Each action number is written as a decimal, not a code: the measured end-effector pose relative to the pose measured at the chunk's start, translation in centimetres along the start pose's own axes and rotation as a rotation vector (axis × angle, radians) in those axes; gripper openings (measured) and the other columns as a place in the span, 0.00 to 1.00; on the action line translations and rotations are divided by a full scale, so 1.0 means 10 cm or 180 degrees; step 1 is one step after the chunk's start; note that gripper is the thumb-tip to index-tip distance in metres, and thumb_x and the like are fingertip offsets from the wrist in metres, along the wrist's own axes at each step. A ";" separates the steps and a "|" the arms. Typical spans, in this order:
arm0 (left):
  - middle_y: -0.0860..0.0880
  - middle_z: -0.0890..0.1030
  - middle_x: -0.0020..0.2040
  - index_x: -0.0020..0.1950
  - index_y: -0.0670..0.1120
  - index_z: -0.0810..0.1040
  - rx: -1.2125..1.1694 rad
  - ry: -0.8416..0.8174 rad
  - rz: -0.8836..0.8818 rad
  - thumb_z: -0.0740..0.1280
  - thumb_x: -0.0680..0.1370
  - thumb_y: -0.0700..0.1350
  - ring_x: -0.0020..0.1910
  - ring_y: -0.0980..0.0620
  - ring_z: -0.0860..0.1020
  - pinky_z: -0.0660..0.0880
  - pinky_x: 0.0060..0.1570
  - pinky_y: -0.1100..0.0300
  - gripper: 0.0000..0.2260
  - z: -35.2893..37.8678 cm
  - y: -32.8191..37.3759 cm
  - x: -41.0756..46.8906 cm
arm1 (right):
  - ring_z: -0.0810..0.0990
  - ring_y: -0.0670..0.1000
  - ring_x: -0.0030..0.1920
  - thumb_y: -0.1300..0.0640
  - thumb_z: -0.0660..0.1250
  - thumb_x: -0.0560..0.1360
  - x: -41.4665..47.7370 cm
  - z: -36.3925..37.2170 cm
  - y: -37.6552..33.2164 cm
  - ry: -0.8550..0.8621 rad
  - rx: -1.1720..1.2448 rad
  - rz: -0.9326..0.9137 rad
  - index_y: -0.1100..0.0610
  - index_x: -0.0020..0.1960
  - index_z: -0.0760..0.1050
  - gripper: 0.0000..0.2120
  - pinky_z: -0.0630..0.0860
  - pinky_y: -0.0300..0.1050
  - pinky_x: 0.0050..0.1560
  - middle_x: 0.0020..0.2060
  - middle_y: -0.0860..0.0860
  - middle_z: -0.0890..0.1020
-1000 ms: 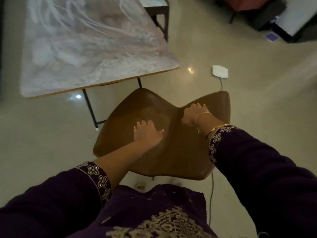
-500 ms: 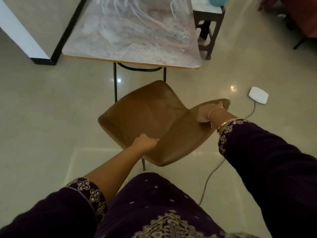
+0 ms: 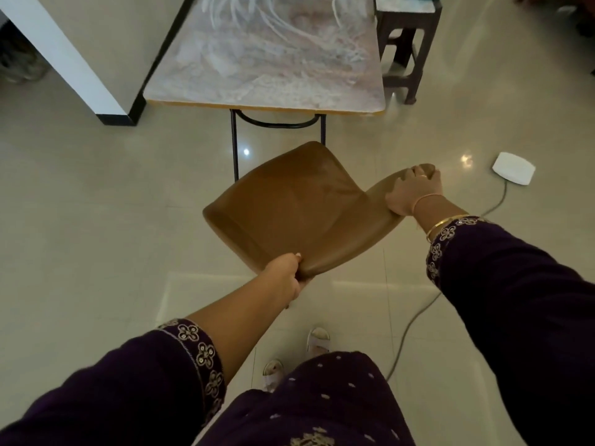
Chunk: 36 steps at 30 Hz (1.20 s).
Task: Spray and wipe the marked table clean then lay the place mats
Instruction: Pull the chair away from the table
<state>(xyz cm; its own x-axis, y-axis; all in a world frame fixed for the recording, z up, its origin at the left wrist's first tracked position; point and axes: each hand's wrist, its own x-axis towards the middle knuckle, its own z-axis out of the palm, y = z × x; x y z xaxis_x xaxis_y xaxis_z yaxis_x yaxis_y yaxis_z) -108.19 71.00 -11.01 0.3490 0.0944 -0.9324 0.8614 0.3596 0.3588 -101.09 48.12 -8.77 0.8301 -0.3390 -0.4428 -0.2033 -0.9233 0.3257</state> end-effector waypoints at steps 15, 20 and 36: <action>0.42 0.77 0.49 0.63 0.40 0.71 0.0274 0.0606 -0.0027 0.62 0.77 0.33 0.52 0.47 0.80 0.78 0.50 0.53 0.15 -0.42 0.27 -0.19 | 0.71 0.57 0.58 0.48 0.53 0.75 -0.24 -0.08 -0.33 0.0011 -0.0472 0.0080 0.55 0.61 0.74 0.21 0.65 0.52 0.58 0.59 0.56 0.75; 0.42 0.76 0.44 0.60 0.37 0.72 0.0545 0.0696 0.0298 0.62 0.76 0.33 0.36 0.48 0.77 0.76 0.39 0.56 0.12 -0.67 0.61 -0.07 | 0.75 0.59 0.59 0.46 0.55 0.75 -0.18 -0.08 -0.32 -0.0282 0.0688 0.0107 0.57 0.64 0.72 0.23 0.70 0.50 0.54 0.60 0.57 0.76; 0.42 0.75 0.36 0.44 0.37 0.73 0.2260 0.1333 0.0615 0.65 0.76 0.35 0.31 0.49 0.74 0.72 0.29 0.58 0.02 -1.30 1.50 0.41 | 0.80 0.55 0.50 0.53 0.52 0.80 -0.15 -0.31 -1.04 -0.1535 0.1978 0.0098 0.63 0.54 0.73 0.16 0.76 0.48 0.58 0.48 0.58 0.78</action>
<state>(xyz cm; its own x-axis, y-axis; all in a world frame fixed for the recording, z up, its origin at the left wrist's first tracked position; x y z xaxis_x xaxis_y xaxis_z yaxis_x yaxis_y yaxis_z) -98.64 88.90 -10.06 0.4688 0.4809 -0.7410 0.8770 -0.3535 0.3255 -98.63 58.80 -8.91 0.5312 -0.2757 -0.8012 -0.5937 -0.7957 -0.1199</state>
